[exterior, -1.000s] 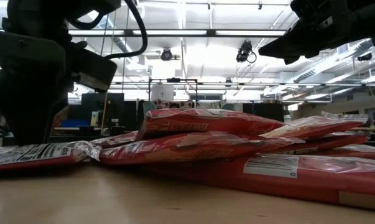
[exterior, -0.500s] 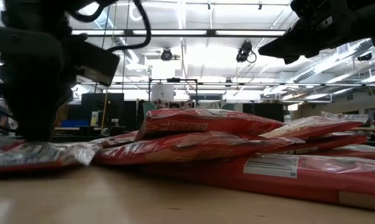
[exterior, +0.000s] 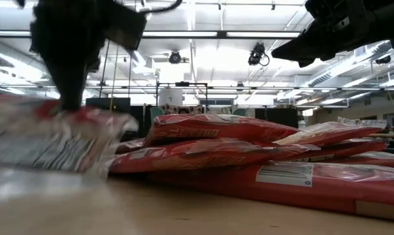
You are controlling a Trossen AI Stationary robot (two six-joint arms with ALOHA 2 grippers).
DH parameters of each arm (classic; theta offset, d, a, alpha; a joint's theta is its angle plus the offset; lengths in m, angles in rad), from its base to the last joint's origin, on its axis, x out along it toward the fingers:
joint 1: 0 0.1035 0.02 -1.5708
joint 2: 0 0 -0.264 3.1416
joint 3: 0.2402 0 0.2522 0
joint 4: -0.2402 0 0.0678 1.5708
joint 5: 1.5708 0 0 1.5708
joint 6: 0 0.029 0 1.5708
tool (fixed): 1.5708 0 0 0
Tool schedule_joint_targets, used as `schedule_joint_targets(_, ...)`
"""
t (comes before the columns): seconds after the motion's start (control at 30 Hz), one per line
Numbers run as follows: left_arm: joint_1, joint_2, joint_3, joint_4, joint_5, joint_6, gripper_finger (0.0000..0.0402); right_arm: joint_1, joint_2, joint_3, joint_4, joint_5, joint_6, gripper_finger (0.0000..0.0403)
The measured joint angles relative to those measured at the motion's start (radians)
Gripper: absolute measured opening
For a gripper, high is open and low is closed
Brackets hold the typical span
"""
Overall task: Sort popcorn bags into baskets
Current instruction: Put the popcorn bag into the green bin
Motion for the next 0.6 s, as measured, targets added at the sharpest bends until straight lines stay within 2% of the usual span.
schedule_joint_targets(0.17,0.024,-0.002,0.101,-0.066,-0.021,0.079,0.0001,0.000,0.000,0.000,0.001,0.000,0.001,0.0036)
schedule_joint_targets(0.3,0.049,-0.003,0.112,-0.059,-0.184,0.116,0.0001,0.000,0.000,0.000,0.002,0.000,0.001,0.0036)
schedule_joint_targets(0.37,0.068,0.004,0.113,-0.052,-0.230,0.155,0.0001,0.000,0.000,0.000,0.001,0.000,0.001,0.0036)
schedule_joint_targets(0.6,0.147,0.020,0.113,0.000,-0.261,0.282,0.0000,0.000,0.000,0.000,0.000,0.000,-0.001,0.0036)
